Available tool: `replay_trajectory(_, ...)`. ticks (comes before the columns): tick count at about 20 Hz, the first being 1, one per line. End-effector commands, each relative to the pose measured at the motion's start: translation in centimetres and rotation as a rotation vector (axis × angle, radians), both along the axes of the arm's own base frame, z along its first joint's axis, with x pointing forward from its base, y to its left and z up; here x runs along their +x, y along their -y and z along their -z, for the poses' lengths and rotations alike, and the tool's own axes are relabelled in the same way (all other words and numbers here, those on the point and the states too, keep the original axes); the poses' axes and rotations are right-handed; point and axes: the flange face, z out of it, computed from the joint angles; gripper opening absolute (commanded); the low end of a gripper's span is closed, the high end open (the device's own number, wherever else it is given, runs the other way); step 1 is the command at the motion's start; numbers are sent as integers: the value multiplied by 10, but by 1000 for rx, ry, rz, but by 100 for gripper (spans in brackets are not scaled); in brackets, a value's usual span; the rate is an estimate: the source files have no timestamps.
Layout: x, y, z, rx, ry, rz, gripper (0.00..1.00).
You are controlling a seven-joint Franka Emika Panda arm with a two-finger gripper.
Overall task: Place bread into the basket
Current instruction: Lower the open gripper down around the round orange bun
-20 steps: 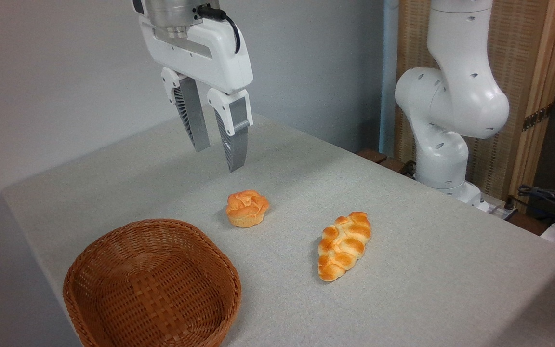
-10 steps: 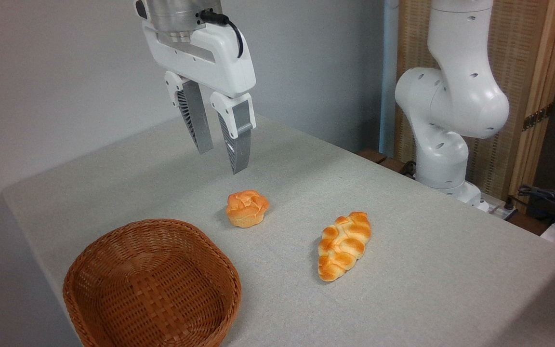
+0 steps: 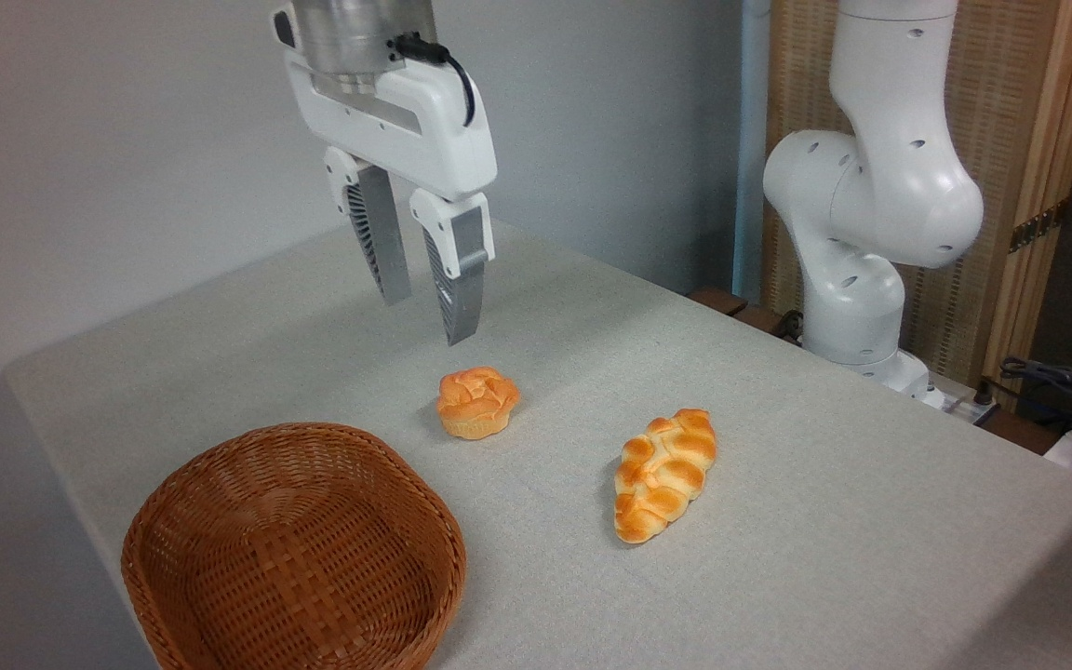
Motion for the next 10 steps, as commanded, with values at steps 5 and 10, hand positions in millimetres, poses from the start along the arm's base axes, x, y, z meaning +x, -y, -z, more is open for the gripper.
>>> replay_trajectory(5,-62,46,74,-17,-26,122,100)
replay_trajectory(10,-63,63,109,-17,6,155,100)
